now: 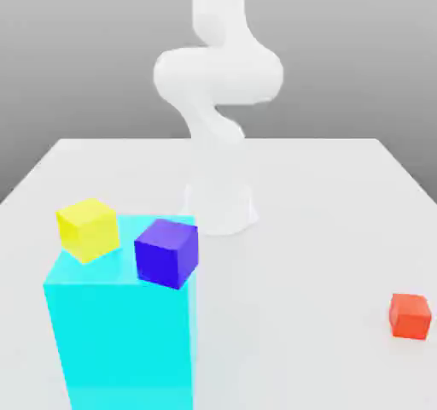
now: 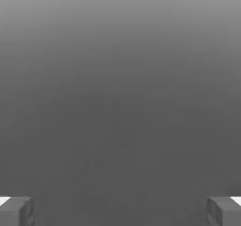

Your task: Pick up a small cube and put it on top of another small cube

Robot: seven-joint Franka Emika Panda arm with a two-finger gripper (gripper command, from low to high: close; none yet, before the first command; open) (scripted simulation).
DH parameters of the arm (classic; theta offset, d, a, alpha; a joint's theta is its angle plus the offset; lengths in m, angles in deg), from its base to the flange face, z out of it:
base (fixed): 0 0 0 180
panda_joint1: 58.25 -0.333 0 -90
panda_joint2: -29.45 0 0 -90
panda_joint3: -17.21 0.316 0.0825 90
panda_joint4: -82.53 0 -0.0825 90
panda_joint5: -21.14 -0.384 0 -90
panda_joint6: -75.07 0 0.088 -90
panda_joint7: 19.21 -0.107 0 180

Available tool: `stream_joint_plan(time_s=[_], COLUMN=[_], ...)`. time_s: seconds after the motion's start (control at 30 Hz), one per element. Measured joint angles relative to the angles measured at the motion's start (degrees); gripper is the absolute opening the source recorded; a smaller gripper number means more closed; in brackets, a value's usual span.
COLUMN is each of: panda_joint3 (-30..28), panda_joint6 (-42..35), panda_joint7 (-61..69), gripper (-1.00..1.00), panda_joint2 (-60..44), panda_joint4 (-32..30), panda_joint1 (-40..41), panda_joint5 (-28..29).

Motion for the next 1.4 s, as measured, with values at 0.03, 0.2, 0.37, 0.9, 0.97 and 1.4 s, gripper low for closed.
stream_joint_plan(time_s=[0.03, 0.2, 0.37, 0.9, 0.97, 1.4], panda_joint3=[0.0, 0.4, 2.5, 7.5, 6.2, 7.1], panda_joint6=[1.0, 5.5, 9.9, 25.7, 28.9, 25.8], panda_joint7=[1.9, 10.5, 18.8, 29.9, 29.1, 30.1], gripper=[0.0, 0.0, 0.0, 0.0, 0.0, -1.0], panda_joint2=[-2.3, -12.9, -23.3, -56.4, -60.6, -56.7], panda_joint4=[-0.5, -2.8, -5.1, -10.9, -10.2, -11.0], panda_joint1=[-1.6, -8.9, -14.8, -30.2, -31.4, -30.9], panda_joint5=[-0.6, -2.8, -4.8, 7.0, 8.4, 7.0])
